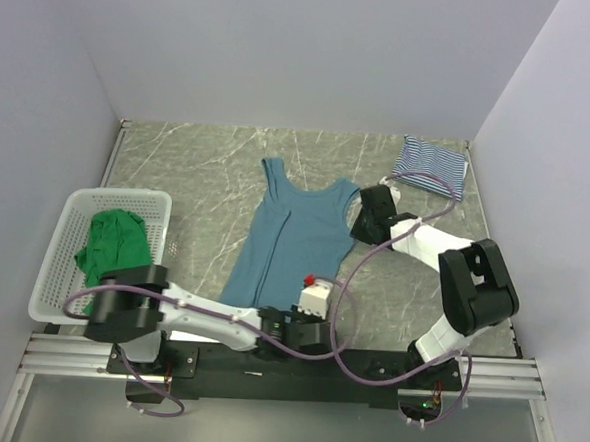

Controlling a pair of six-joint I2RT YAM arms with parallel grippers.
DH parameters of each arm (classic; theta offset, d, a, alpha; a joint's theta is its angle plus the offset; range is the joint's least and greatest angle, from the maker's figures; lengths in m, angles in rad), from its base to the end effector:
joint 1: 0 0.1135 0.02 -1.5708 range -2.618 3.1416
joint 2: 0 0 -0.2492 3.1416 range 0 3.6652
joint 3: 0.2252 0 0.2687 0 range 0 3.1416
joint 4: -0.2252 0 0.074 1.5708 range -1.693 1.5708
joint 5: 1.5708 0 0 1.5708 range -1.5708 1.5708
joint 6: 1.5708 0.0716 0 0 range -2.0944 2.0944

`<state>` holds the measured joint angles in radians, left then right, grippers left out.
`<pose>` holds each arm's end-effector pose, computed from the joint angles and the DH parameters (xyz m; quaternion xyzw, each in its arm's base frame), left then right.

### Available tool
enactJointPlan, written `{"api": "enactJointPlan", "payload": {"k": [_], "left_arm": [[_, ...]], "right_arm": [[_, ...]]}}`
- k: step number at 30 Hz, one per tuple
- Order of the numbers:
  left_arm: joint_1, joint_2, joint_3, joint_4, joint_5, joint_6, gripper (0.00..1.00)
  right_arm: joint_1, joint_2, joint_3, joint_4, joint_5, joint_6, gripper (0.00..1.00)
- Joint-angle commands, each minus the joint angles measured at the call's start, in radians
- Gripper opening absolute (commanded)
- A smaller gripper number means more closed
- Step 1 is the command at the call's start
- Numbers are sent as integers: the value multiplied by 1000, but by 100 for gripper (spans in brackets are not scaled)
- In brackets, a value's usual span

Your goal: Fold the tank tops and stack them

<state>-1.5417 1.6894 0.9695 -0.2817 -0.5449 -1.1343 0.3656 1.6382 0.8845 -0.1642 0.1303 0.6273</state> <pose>0.0475 -0.3576 0.1195 0.1130 0.9205 -0.2035 0.3137 0.3366 0.1189 0.1115 0.1440 0.9344 0.0982 0.3107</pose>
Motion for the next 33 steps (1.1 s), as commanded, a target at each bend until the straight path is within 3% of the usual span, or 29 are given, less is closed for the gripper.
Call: {"api": "enactJointPlan", "payload": {"k": [1, 10, 18, 26, 33], "left_arm": [[-5, -158, -81, 142, -4, -48, 1], [2, -368, -255, -22, -128, -349, 1], [9, -516, -409, -220, -159, -636, 1], [9, -622, -505, -283, -150, -728, 1], [9, -651, -535, -289, -135, -734, 1]], "right_arm": [[-4, -86, 1, -35, 57, -28, 0], [55, -23, 135, -86, 46, -18, 0], [140, 172, 413, -185, 72, 6, 0], [242, 408, 713, -316, 135, 6, 0], [280, 503, 814, -357, 158, 5, 0]]}}
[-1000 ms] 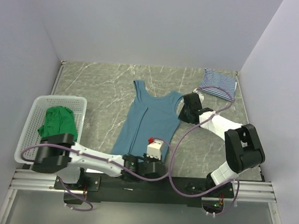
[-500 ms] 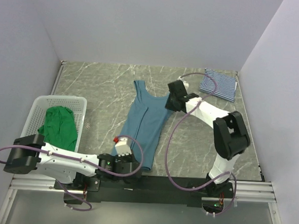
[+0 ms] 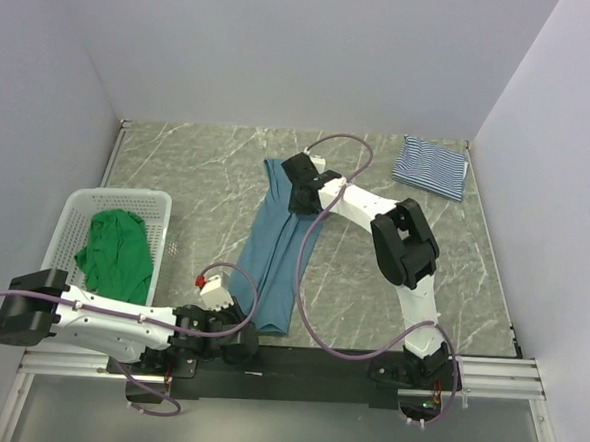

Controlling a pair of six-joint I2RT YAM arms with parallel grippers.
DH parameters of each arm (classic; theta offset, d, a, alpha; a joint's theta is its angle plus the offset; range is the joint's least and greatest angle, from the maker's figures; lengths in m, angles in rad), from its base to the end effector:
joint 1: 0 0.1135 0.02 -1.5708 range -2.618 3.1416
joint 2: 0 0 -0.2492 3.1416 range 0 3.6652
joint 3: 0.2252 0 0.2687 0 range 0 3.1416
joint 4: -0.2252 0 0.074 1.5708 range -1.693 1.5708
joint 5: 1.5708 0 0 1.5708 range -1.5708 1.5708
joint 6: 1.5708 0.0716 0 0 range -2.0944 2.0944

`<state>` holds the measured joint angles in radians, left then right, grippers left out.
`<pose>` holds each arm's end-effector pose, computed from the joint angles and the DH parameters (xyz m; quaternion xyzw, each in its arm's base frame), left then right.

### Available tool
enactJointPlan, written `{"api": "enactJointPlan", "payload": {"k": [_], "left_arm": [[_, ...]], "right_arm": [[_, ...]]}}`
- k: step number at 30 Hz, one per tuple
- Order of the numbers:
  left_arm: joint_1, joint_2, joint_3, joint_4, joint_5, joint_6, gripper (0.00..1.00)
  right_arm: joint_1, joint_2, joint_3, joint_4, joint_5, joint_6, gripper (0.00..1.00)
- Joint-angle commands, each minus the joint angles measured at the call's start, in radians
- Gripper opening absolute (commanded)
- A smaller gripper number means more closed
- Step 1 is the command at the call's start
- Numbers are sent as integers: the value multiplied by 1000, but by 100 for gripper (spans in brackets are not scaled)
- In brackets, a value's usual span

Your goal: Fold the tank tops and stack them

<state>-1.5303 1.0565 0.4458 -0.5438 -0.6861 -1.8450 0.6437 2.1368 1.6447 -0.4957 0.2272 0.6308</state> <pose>0.0534 -0.1967 0.1111 -0.2130 0.8991 -0.2317 0.3042 0.4032 0.2824 0.1330 0.0264 0.9518 0.0826 0.2941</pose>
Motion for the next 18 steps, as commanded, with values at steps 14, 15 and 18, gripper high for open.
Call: {"api": "enactJointPlan", "payload": {"k": [14, 15, 18], "left_arm": [[-2, -32, 36, -139, -13, -33, 31], [-2, -41, 45, -149, -16, -27, 32], [-2, -65, 86, -200, -35, -5, 36]], "right_arm": [[5, -60, 72, 43, 47, -103, 45], [2, -73, 63, 43, 60, -108, 47], [-21, -146, 0, 60, 104, -111, 54]]}}
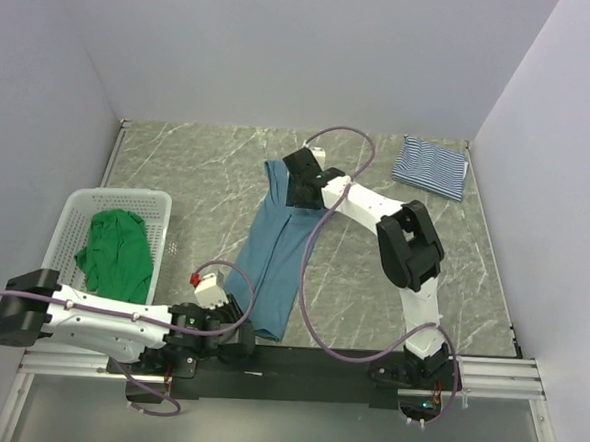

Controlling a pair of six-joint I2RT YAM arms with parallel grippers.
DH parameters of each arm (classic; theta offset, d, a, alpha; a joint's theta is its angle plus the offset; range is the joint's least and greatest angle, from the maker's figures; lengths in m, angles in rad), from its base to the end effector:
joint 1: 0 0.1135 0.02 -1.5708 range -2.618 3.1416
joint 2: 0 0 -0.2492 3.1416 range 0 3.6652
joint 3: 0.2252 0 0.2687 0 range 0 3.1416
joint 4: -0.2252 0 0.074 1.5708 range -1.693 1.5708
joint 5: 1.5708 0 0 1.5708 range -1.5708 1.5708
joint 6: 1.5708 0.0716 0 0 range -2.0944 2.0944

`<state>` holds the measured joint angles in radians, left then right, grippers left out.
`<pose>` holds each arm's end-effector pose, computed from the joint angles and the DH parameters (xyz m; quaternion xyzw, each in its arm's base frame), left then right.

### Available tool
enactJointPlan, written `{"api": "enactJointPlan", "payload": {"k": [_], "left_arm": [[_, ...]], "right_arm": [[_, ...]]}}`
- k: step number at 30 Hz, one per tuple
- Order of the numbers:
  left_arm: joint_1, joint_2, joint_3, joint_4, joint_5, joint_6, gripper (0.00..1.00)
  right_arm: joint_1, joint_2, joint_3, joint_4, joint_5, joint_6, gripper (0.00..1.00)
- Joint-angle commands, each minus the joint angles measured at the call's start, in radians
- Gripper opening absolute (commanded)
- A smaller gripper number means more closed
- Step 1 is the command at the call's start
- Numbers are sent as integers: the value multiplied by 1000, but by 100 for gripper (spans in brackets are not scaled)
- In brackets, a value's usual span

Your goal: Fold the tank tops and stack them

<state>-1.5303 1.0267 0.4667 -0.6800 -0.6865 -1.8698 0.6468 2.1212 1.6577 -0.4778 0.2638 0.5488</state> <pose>0.0529 -0.1848 0.1161 -0.2115 0.9061 -0.1965 0.3092 0.4068 0.2838 0.1468 -0.0055 0.9435 0.0694 0.3241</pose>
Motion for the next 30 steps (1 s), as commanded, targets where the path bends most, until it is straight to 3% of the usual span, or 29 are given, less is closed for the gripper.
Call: {"api": "enactJointPlan", "payload": {"k": [1, 5, 8, 15, 23, 30], "left_arm": [[-2, -45, 88, -81, -39, 29, 37], [-2, -73, 157, -93, -64, 137, 36], [-1, -54, 217, 12, -61, 304, 32], [18, 177, 346, 135, 1, 480, 0], [128, 306, 247, 387, 200, 627, 1], [154, 433, 219, 404, 249, 629, 2]], "right_arm": [[-36, -151, -36, 50, 69, -17, 54], [-139, -263, -182, 96, 71, 19, 53], [-190, -268, -214, 94, 51, 26, 50], [-256, -187, -190, 107, -14, 25, 43], [-276, -43, -64, 79, -64, 23, 41], [-282, 46, 22, 42, -55, 7, 41]]}}
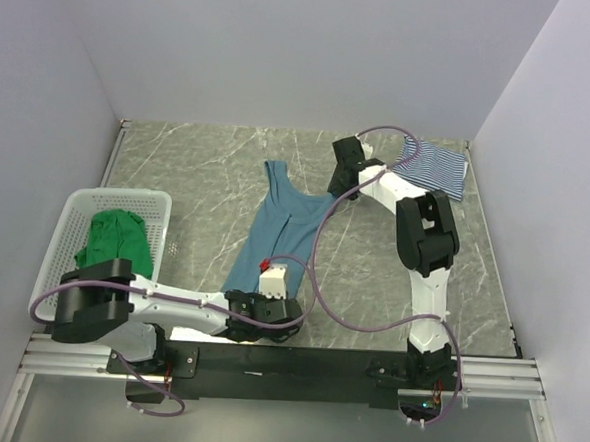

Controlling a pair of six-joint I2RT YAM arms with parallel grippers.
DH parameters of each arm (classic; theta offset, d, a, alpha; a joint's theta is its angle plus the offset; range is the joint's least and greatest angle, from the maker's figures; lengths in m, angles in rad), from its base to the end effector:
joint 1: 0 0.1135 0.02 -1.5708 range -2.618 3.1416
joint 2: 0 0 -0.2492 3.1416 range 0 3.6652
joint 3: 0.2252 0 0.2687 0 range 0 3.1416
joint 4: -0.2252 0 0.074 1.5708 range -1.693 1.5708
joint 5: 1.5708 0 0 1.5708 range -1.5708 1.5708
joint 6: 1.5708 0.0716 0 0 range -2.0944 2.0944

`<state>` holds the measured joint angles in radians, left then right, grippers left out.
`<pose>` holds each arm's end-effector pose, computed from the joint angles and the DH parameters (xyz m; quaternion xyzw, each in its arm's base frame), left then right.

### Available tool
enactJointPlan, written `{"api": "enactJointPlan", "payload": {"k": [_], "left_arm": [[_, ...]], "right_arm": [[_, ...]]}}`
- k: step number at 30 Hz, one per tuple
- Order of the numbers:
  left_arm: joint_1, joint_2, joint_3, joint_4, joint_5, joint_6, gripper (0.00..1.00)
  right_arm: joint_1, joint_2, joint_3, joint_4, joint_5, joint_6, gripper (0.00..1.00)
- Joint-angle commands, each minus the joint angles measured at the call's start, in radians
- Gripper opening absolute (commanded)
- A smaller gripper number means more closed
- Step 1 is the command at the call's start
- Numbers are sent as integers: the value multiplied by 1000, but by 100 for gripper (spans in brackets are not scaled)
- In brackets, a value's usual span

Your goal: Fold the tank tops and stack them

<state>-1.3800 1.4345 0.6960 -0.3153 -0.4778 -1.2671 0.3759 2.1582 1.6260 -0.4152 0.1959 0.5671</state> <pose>0.0870 -0.2767 0.1088 -0.0074 0.9412 -0.1848 0.2826 0.4688 0.1700 0.1226 0.1203 0.9401 0.0557 0.3142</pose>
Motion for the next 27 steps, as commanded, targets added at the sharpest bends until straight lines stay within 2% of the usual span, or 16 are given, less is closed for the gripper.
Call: {"api": "enactJointPlan", "payload": {"k": [1, 5, 8, 9, 12, 19, 27], "left_arm": [[4, 36, -12, 29, 39, 8, 2], [6, 70, -29, 27, 59, -6, 2], [4, 81, -42, 44, 82, -2, 0], [4, 84, -44, 54, 90, 3, 0], [1, 87, -46, 74, 123, 28, 1], [-30, 73, -66, 185, 215, 78, 1], [-44, 104, -3, 159, 193, 71, 1]], "right_arm": [[-11, 15, 60, -20, 13, -15, 41], [-14, 48, 95, -34, 23, -36, 38], [-14, 61, 110, -28, 28, -53, 22], [-15, 65, 112, -22, 33, -58, 11], [-15, 69, 121, -7, 51, -75, 2], [-28, 52, 132, 73, 73, -110, 1], [-35, 86, 196, 49, 43, -138, 1]]}}
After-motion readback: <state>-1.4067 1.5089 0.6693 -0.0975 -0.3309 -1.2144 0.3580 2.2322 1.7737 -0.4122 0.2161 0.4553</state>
